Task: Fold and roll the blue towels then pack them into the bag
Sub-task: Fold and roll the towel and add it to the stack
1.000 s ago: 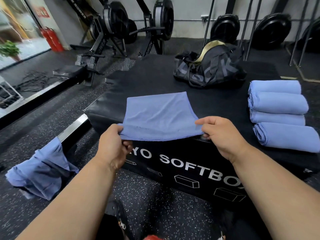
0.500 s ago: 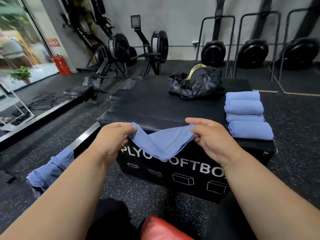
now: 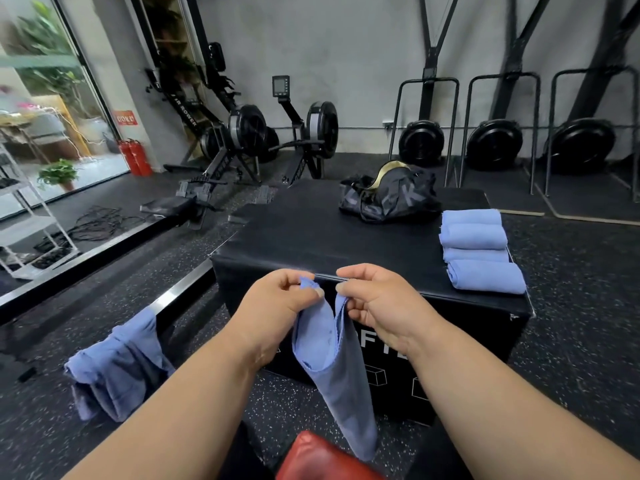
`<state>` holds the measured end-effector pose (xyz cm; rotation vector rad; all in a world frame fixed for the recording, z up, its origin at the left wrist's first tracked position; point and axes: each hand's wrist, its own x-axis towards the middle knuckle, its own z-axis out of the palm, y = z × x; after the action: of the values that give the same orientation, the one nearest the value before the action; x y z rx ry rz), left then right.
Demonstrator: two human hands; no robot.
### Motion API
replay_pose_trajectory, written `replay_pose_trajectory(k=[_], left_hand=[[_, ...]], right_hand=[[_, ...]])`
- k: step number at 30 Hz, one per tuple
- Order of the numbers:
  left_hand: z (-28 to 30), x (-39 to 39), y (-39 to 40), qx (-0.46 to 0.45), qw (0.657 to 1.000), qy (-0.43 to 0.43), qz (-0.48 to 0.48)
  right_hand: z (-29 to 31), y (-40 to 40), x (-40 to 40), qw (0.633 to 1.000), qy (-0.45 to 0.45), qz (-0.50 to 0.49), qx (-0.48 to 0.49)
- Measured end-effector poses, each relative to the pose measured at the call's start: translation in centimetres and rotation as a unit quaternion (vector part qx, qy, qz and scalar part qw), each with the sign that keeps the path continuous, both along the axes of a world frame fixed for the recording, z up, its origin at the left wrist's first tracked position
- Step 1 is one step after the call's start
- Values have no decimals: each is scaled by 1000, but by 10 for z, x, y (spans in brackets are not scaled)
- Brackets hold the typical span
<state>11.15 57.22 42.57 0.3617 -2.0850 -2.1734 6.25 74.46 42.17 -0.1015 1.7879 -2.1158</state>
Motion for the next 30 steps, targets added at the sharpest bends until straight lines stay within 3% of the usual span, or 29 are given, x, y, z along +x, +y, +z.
replay_pose_trajectory(k=[7,22,30], left_hand=[[2,17,4,17,999,34,-25],[2,29,12,-35,996,73,-42],[-6,32,8,10,996,55,-68]], right_hand=[[2,-6,16,1000,6,22,-13],[-5,-6,23,996,6,22,-81],[-16,-9,23,991,-27,40,-123]])
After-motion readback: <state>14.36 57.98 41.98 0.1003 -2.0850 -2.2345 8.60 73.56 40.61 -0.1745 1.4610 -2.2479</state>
